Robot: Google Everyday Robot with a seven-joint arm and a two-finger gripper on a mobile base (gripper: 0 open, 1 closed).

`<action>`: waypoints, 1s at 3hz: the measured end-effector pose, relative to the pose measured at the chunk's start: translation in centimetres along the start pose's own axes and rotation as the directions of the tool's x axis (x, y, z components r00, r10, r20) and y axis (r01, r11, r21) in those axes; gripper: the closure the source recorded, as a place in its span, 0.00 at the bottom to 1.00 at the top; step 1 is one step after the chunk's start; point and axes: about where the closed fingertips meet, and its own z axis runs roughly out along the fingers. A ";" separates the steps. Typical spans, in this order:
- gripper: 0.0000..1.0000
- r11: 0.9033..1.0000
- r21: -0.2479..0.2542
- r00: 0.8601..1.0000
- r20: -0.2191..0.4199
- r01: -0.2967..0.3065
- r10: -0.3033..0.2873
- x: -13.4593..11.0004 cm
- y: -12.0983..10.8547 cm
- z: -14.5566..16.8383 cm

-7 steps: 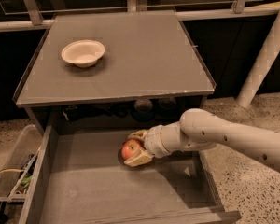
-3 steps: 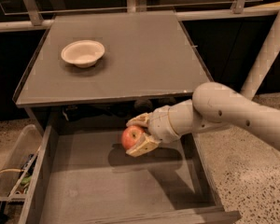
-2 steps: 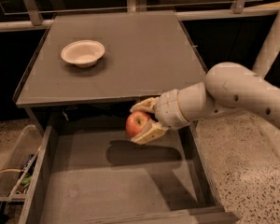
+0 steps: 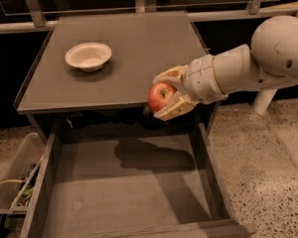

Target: Pick apple from top drawer and place on counter

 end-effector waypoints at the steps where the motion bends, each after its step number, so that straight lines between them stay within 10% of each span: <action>1: 1.00 1.000 0.000 1.000 0.002 0.004 -0.004 -0.1 -0.1 0.0; 3: 1.00 0.997 0.075 0.995 0.096 -0.008 0.000 -0.5 -8.1 2.3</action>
Offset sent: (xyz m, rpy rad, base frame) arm 0.0756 0.0090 0.0327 0.1058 -0.0833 0.0132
